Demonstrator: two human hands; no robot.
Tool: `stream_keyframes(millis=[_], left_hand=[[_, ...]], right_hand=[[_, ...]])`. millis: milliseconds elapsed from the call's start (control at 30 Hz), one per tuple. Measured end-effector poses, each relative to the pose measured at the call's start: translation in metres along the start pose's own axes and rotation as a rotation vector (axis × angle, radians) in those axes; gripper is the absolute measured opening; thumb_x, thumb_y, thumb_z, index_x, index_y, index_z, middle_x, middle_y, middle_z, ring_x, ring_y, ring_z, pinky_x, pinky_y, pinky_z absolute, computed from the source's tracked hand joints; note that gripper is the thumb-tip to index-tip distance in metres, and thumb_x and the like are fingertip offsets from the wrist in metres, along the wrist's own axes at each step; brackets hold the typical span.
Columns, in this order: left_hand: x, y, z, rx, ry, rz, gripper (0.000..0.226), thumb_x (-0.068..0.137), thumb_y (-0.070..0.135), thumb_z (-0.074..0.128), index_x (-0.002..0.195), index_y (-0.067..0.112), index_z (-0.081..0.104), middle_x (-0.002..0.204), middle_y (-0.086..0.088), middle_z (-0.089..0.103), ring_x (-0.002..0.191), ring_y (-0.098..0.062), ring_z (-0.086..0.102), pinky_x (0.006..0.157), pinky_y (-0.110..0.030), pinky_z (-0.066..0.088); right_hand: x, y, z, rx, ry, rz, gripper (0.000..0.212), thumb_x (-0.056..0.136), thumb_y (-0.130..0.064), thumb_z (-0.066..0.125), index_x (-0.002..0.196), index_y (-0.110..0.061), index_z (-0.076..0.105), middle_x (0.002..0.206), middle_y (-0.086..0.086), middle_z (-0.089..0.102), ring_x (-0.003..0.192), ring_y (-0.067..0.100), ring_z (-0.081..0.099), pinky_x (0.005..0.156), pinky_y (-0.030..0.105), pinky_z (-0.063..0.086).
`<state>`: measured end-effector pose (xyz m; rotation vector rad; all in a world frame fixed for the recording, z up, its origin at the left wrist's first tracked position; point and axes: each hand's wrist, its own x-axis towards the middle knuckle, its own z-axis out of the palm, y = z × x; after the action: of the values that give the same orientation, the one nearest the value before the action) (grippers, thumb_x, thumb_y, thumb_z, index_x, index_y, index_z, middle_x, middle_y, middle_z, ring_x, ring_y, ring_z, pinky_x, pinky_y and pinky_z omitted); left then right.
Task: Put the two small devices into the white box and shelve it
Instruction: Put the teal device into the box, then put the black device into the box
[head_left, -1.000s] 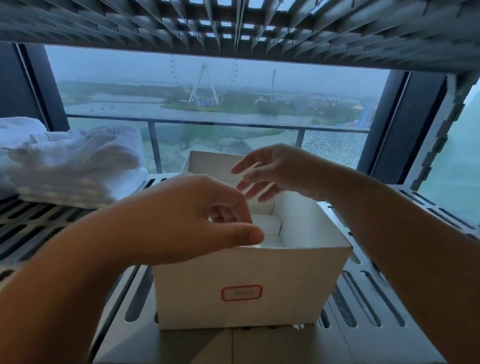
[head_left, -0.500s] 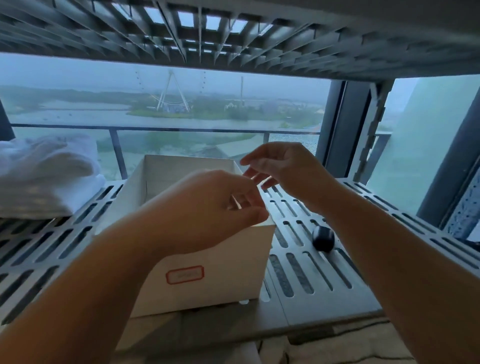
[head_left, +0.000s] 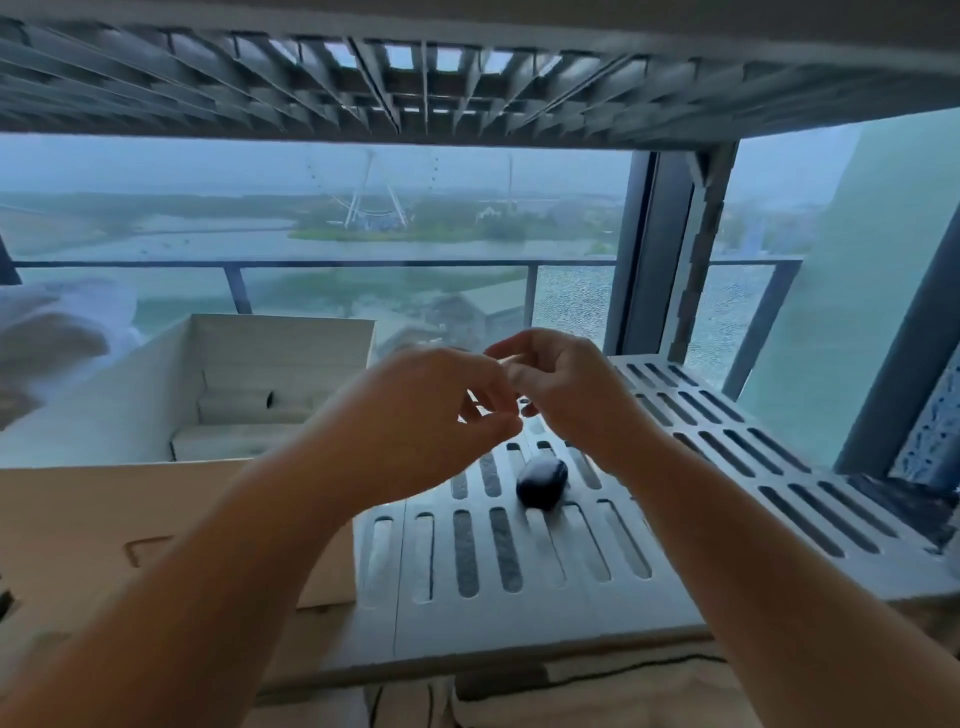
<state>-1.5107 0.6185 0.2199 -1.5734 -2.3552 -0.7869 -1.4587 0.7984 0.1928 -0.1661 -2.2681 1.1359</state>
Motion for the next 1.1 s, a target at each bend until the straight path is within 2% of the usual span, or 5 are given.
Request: stream_keyframes(millis=[167, 500, 667, 933, 1100], left_hand=[[0.007, 0.004, 0.026, 0.154, -0.047, -0.094, 0.022, 0.087, 0.054, 0.064, 0.102, 0.039, 0.07, 0.104, 0.019, 0.066, 0.095, -0.001, 0.065, 0.085, -0.034, 0.055], [-0.001, -0.004, 0.025, 0.421, -0.022, -0.142, 0.026, 0.089, 0.06, 0.055, 0.102, 0.042, 0.068, 0.104, 0.019, 0.065, 0.092, -0.007, 0.064, 0.077, -0.036, 0.057], [-0.007, -0.01, 0.019, 0.533, 0.037, -0.183, 0.03, 0.089, 0.063, 0.05, 0.103, 0.041, 0.066, 0.102, 0.018, 0.066, 0.088, -0.011, 0.064, 0.075, -0.033, 0.05], [-0.005, -0.018, 0.016, 0.356, 0.0, -0.202, 0.026, 0.091, 0.054, 0.059, 0.104, 0.035, 0.07, 0.113, 0.011, 0.067, 0.098, -0.01, 0.061, 0.086, -0.028, 0.049], [-0.005, -0.02, 0.014, 0.315, 0.037, -0.199, 0.023, 0.09, 0.053, 0.059, 0.097, 0.035, 0.07, 0.111, 0.011, 0.069, 0.103, -0.011, 0.063, 0.093, -0.037, 0.051]], right_hand=[[-0.003, 0.032, -0.01, -0.161, 0.045, 0.006, 0.017, 0.093, -0.026, 0.068, 0.11, -0.026, 0.072, 0.092, -0.013, 0.073, 0.083, 0.004, 0.069, 0.08, 0.03, 0.056], [-0.022, 0.089, 0.01, -0.51, -0.258, 0.206, 0.075, 0.077, -0.058, 0.076, 0.139, -0.027, 0.049, 0.136, 0.001, 0.055, 0.125, 0.02, 0.051, 0.103, 0.038, 0.044], [-0.024, 0.102, 0.018, -0.56, -0.265, 0.23, 0.082, 0.071, -0.062, 0.078, 0.14, -0.029, 0.048, 0.134, 0.001, 0.056, 0.127, 0.021, 0.048, 0.104, 0.038, 0.041], [-0.027, 0.104, 0.028, -0.571, -0.191, 0.138, 0.073, 0.072, -0.059, 0.075, 0.135, -0.032, 0.051, 0.122, -0.002, 0.061, 0.121, 0.02, 0.051, 0.104, 0.041, 0.043], [-0.026, 0.099, 0.029, -0.523, -0.141, 0.102, 0.075, 0.07, -0.056, 0.079, 0.134, -0.03, 0.051, 0.12, -0.003, 0.063, 0.116, 0.018, 0.054, 0.1, 0.038, 0.046]])
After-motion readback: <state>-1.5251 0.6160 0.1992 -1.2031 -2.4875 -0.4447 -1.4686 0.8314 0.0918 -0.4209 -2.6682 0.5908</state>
